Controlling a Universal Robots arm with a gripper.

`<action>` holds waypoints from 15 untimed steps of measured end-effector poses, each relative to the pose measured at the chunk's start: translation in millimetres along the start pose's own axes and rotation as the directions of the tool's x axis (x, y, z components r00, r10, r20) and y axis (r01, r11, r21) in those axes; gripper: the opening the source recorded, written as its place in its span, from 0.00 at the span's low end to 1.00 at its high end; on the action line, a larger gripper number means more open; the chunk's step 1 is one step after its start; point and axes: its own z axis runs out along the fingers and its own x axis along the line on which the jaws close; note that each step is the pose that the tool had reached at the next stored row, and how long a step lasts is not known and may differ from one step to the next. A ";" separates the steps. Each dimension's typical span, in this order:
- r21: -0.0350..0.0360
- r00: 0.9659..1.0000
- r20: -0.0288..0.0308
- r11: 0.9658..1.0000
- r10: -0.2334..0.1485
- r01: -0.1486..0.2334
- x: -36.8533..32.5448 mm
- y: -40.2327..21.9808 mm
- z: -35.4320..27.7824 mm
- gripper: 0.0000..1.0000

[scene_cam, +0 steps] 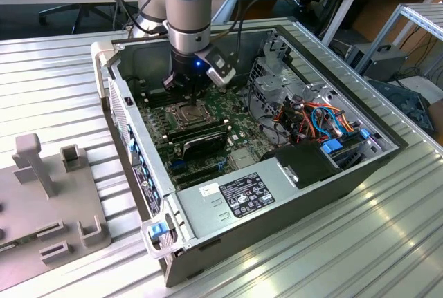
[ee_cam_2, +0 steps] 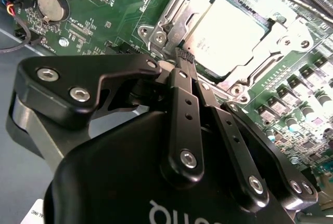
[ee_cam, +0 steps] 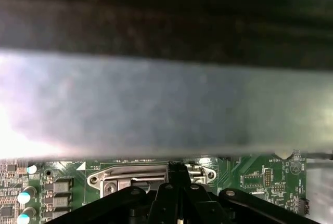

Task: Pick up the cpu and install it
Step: 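Install the first cpu locking lever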

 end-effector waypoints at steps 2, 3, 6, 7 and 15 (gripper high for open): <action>0.004 1.000 0.000 1.000 -0.001 0.001 0.1 0.6 -0.2 0.11; 0.005 1.000 0.000 1.000 -0.001 0.001 0.1 0.9 -0.1 0.11; 0.008 1.000 0.000 1.000 -0.001 0.001 -0.1 1.7 0.1 0.11; 0.008 1.000 0.000 1.000 -0.002 0.002 -0.1 1.8 0.1 0.11; 0.007 1.000 0.000 1.000 -0.001 0.001 -1.8 2.2 -9.7 0.11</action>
